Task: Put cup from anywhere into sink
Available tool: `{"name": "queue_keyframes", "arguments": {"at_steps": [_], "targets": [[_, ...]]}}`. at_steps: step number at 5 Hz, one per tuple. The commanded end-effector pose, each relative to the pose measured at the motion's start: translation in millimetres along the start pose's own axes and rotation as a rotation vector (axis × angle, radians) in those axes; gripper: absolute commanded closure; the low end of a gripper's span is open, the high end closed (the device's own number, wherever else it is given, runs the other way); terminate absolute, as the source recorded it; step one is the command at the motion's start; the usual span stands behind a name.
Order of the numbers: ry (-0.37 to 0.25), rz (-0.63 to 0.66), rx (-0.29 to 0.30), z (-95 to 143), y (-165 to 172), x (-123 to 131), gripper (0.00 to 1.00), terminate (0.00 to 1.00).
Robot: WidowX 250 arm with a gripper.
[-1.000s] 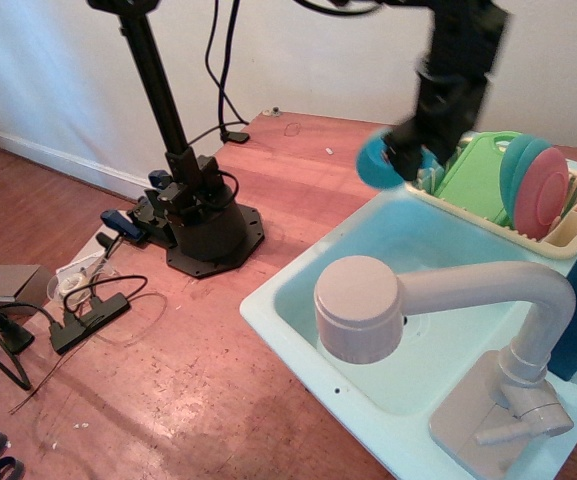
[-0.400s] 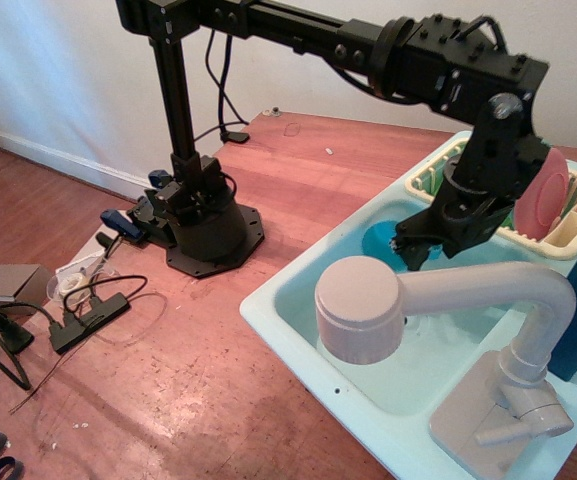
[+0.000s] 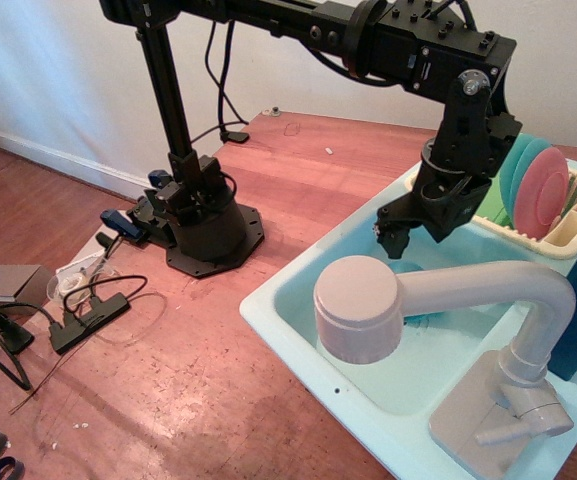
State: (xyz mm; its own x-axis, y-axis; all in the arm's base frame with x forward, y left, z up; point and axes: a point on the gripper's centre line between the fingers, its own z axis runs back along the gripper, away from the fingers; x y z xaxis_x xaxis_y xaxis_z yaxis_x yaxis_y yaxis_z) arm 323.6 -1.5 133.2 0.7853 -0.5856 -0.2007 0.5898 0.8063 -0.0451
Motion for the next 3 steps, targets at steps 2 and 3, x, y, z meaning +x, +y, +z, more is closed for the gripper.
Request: {"name": "queue_keyframes", "arguments": {"at_steps": [2, 3], "targets": [[-0.005, 0.258, 0.068, 42.1, 10.5, -118.7, 0.0, 0.0], [0.01, 0.319, 0.016, 22.9, -14.1, -138.2, 0.0, 1.0]]}}
